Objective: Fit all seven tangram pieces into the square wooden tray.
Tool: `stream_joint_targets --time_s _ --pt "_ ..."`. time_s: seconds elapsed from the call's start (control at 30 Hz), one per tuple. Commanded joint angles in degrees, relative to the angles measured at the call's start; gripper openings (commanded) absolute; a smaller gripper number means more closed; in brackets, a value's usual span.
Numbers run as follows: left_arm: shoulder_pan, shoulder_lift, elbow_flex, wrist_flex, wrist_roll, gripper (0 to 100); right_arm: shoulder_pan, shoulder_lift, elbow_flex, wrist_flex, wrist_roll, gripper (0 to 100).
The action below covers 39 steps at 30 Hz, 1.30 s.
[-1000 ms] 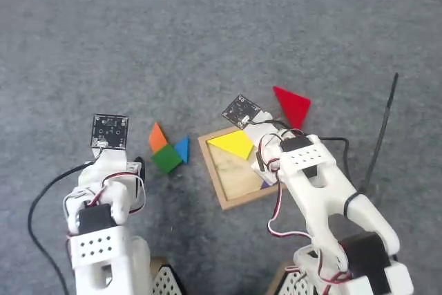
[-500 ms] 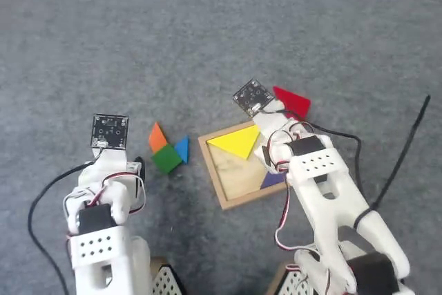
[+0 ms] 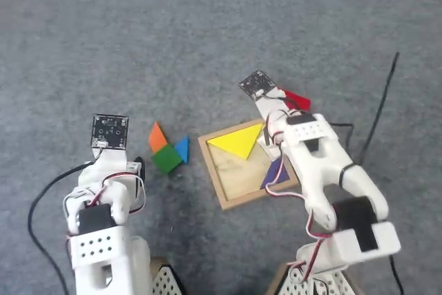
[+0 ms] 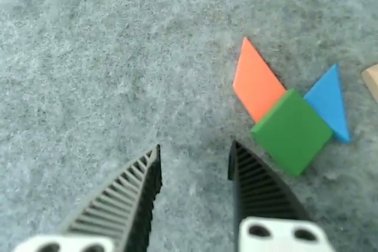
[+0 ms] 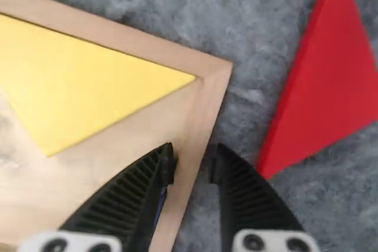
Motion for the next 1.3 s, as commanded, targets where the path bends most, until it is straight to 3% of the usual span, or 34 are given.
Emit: stream_joint_targets --time_s 0.0,0.1,0.27,0.57,0.8,0.87,1.0,1.1,1.27 --pt "0.4 -1.0 -0.4 0.2 -0.7 17 0.4 1.1 -6.9 4.8 -0.8 2.1" --pt "0.4 -1.0 -0.4 0.2 -0.7 17 0.5 2.9 -10.2 8.5 -3.8 1.1" --pt "0.4 -1.0 -0.4 0.2 -0.7 17 0.8 6.0 -15.8 14.5 -18.0 0.6" --pt "0.4 -1.0 -0.4 0.2 -0.7 17 0.2 11.1 -21.7 15.5 -36.9 0.6" --pt "0.4 -1.0 -0.4 0.2 -0.7 17 0.3 15.3 -27.0 15.6 -43.2 0.6" --pt "0.4 -1.0 -0.4 0.2 -0.7 17 0.0 16.2 -28.0 15.7 -42.6 0.6" --pt "0.4 -1.0 -0.4 0.2 -0.7 17 -0.8 16.5 -29.9 19.2 -34.1 2.5" --pt "0.5 -1.0 -0.7 0.2 -0.7 18 -1.5 16.6 -32.5 23.3 -32.9 14.2" --pt "0.6 -1.0 -4.1 1.9 -0.7 18 -2.7 16.5 -36.0 26.8 -21.2 26.3"
